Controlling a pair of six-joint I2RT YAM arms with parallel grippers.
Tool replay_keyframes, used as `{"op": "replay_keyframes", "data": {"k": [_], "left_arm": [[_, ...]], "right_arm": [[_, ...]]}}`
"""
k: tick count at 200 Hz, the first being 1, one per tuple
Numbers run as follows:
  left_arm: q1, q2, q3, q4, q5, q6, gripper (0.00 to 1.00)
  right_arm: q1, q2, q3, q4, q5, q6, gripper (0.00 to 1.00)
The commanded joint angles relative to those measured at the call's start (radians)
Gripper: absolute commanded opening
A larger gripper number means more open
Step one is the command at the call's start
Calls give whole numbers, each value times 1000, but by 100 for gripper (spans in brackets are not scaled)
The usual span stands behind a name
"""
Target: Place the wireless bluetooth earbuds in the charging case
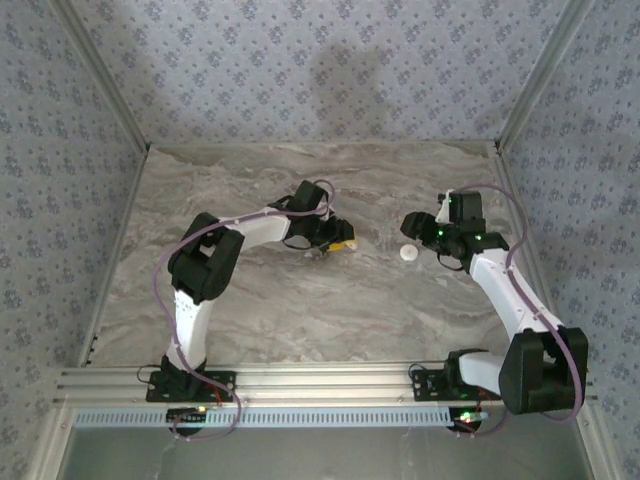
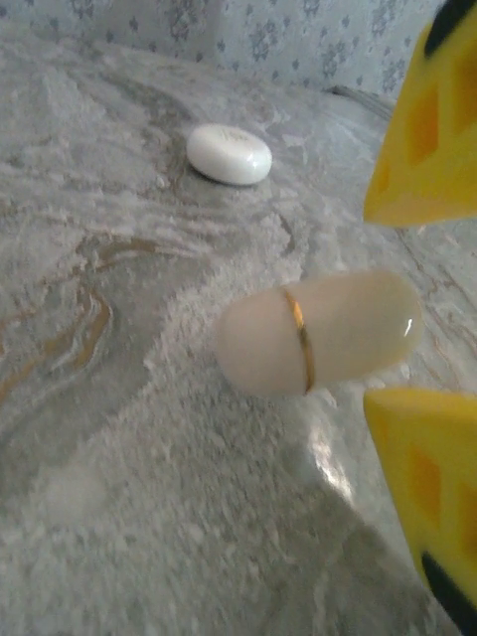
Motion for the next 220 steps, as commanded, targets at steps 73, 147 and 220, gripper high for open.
{"op": "replay_keyframes", "data": {"k": [73, 147, 220], "left_arm": [[129, -283, -81, -298, -270, 220, 100], [287, -849, -409, -156, -879, 550, 100], [504, -1073, -922, 318, -1050, 666, 100]], "right_arm": [[-43, -44, -18, -5, 116, -116, 78], [-81, -152, -276, 419, 397, -416, 100], [-145, -36, -540, 981, 327, -523, 100]]}}
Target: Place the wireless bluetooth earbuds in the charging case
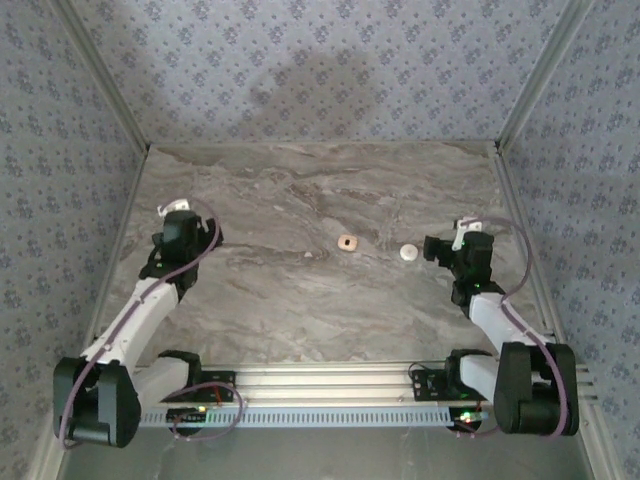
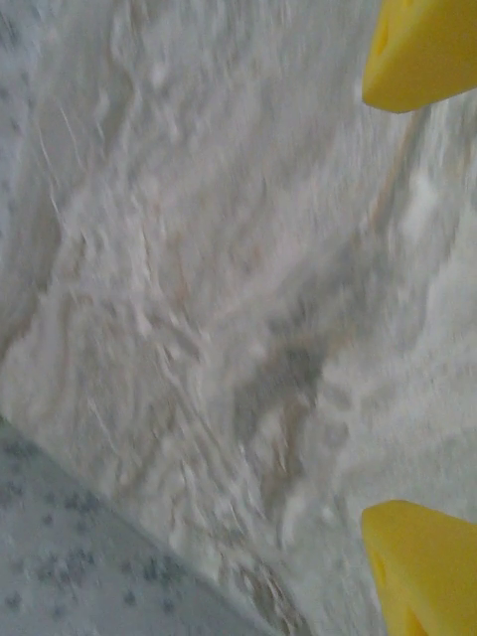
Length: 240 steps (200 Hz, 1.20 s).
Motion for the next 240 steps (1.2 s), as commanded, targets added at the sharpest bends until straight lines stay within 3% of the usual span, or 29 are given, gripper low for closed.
{"op": "replay_keyframes", "data": {"k": [1, 35, 53, 76, 89, 97, 104, 114, 122, 135, 240], "left_arm": [[20, -17, -99, 241, -71, 104, 100], [44, 157, -233, 576, -75, 124, 100], [46, 247, -184, 595, -30, 166, 100], [45, 339, -211, 831, 21, 268, 100], [55, 418, -228, 931, 35, 265, 100], [60, 467, -251, 1053, 53, 274, 100], [80, 473, -256, 1019, 90, 250, 100], [86, 518, -251, 1094, 70, 249, 100], [91, 497, -203, 959, 69, 232, 100], [149, 499, -204, 960, 171, 199, 100], [147, 490, -195, 927, 187, 210, 100]], "right_arm": [[-12, 58, -40, 264, -18, -46, 100], [-8, 182, -37, 396, -38, -65, 100], [-12, 271, -23, 461, -62, -48, 100], [35, 436, -22, 635, -26, -94, 100], [46, 391, 16, 479, -3, -101, 100], [45, 416, 8, 545, -7, -98, 100], [41, 416, 19, 518, 5, -84, 100], [11, 408, 49, 443, -38, -60, 100], [-4, 412, 41, 474, -59, -52, 100], [5, 411, 42, 466, -42, -59, 100], [5, 410, 44, 458, -42, -60, 100]]}}
